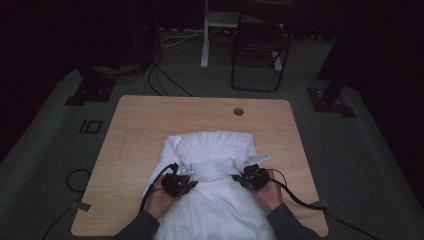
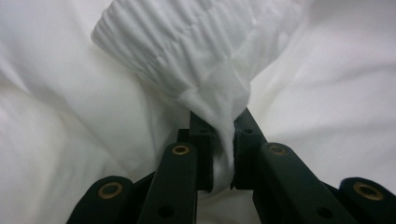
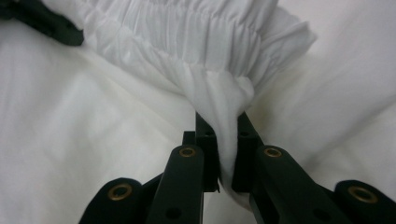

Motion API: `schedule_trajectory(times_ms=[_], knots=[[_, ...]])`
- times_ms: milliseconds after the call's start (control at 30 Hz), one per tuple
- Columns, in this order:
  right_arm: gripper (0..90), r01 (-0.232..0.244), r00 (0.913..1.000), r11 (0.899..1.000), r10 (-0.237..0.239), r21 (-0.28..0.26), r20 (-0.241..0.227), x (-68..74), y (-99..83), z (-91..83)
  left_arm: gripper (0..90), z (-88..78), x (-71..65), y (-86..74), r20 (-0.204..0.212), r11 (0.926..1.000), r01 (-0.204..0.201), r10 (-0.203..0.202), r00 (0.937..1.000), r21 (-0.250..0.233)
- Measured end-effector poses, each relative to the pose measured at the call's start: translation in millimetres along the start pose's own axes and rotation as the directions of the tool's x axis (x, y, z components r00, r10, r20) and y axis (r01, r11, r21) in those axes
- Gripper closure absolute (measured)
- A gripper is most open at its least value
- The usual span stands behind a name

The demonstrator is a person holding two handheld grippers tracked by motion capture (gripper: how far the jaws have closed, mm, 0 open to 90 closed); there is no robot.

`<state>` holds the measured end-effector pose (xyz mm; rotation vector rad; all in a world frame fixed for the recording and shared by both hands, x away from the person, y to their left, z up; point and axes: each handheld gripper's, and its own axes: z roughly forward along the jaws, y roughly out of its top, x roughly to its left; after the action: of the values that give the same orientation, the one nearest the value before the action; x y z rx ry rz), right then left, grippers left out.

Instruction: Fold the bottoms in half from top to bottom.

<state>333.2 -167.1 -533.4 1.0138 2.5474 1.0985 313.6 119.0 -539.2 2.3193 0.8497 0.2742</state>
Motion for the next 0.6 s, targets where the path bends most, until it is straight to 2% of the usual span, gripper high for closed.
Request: schedule_trajectory(times_ms=[33,67,100,133,167,200,233,267,333,367,400,433,467,500,533,600], knots=[[85.1,0.0,1.0,1.0,0.0,0.0,0.0,0.0,0.0,0.0,82.2,0.0,0.0,0.0,0.0,1.0,0.0,0.0,1.0,0.0],[84.9,-0.014,0.9999,1.0,0.014,0.025,0.006,0.9,-6.5,10.6,82.1,3.9,4.6,-0.8,0.004,1.0,-0.009,0.009,1.0,-0.002],[84.9,-0.014,0.9999,1.0,0.014,0.025,0.006,0.9,-6.5,10.6,82.0,3.9,4.6,-0.8,0.004,1.0,-0.009,0.009,1.0,-0.002],[84.7,-0.046,0.9989,0.999,0.046,0.027,-0.006,-2.4,-7.5,17.3,82.0,5.8,8.6,3.4,-0.033,0.999,-0.043,0.044,0.9985,0.01],[84.6,-0.055,0.9984,0.998,0.055,0.023,-0.014,-3.7,-6.6,18.8,81.9,5.8,8.6,3.4,-0.033,0.999,-0.043,0.044,0.9985,0.01],[84.6,-0.062,0.998,0.998,0.062,0.021,-0.015,-5.0,-4.9,20.9,81.9,8.6,14.5,8.6,-0.067,0.9973,-0.069,0.07,0.9953,0.023],[84.6,-0.062,0.998,0.998,0.062,0.021,-0.015,-5.0,-4.9,20.9,81.9,8.6,14.5,8.6,-0.067,0.9973,-0.069,0.07,0.9953,0.023],[84.6,-0.068,0.9977,0.997,0.068,0.02,-0.003,-5.8,-0.7,25.7,81.9,12.1,23.4,14.0,-0.095,0.9963,-0.08,0.083,0.992,0.03],[84.5,-0.076,0.9971,0.997,0.076,0.012,-0.001,-6.6,1.3,28.6,81.8,13.9,28.3,16.8,-0.105,0.9962,-0.08,0.083,0.991,0.033],[84.6,-0.082,0.9966,0.997,0.082,0.008,0.005,-7.2,3.5,31.2,81.8,15.4,34.1,20.1,-0.114,0.9954,-0.088,0.092,0.9892,0.04],[84.6,-0.078,0.9968,0.997,0.078,-0.003,0.019,-8.3,8.4,37.0,81.7,18.8,45.7,26.4,-0.121,0.9946,-0.092,0.098,0.9879,0.047],[84.6,-0.078,0.9968,0.997,0.078,-0.003,0.019,-8.3,8.4,37.0,81.7,18.8,45.7,26.4,-0.121,0.9946,-0.092,0.098,0.9879,0.047],[84.6,-0.056,0.9975,0.998,0.057,-0.009,0.043,-9.2,14.2,42.8,81.7,22.2,59.5,31.9,-0.107,0.9968,-0.069,0.073,0.9915,0.041],[84.6,-0.056,0.9975,0.998,0.057,-0.009,0.043,-9.2,14.2,42.8,81.7,22.2,59.5,31.9,-0.107,0.9968,-0.069,0.073,0.9915,0.041],[84.6,-0.05,0.9969,0.999,0.05,-0.011,0.061,-12.5,20.9,48.3,81.7,25.8,71.8,37.1,-0.101,0.9983,-0.047,0.05,0.9937,0.033],[84.7,-0.06,0.996,0.998,0.061,-0.014,0.066,-19.4,27.8,53.8,81.7,29.9,79.8,43.2,-0.114,0.9986,-0.04,0.043,0.9925,0.035]])
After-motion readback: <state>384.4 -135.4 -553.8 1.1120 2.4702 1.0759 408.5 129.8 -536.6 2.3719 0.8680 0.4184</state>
